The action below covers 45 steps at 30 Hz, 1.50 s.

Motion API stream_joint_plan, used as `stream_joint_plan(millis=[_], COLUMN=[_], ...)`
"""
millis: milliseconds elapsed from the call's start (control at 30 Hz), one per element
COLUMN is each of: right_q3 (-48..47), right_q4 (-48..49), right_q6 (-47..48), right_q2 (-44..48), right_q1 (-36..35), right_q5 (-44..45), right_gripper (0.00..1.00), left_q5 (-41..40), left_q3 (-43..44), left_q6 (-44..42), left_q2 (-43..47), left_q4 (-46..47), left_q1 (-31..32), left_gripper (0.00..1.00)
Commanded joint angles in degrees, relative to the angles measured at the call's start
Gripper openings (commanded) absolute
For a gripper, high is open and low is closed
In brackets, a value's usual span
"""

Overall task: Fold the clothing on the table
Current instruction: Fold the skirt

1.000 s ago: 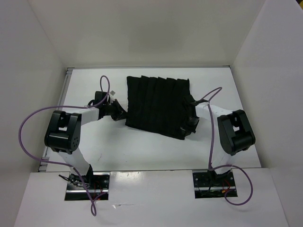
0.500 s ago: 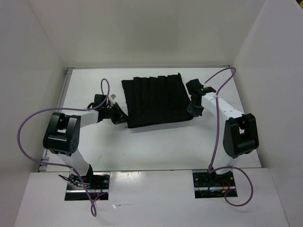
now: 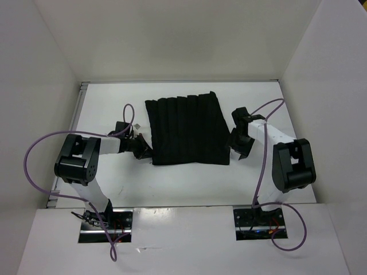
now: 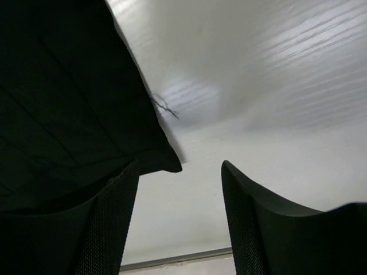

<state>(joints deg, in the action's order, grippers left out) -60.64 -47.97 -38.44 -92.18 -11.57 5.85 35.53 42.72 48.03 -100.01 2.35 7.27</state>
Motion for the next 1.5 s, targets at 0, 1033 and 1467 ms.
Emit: stream_joint_plan(millis=[0, 1033, 1467], right_q3=[2.55, -2.63, -39.88], right_q4=[4.63, 11.85, 12.45], right_q6=[-0.23, 3.54, 13.74], right_q2=[-1.50, 6.12, 10.19], right_q1=[0.41, 0.41, 4.19], right_q5=[-7.60, -7.60, -9.09], right_gripper=[0.65, 0.00, 0.00], left_q5=[-1.08, -0.89, -0.64], left_q3=[-1.24, 3.24, 49.01], left_q6=[-1.80, -4.78, -9.71], left_q2=[-1.07, 4.80, 4.92], left_q4=[-0.06, -6.54, -14.82], left_q1=[0.29, 1.69, 0.29], left_gripper=[0.00, 0.00, 0.00])
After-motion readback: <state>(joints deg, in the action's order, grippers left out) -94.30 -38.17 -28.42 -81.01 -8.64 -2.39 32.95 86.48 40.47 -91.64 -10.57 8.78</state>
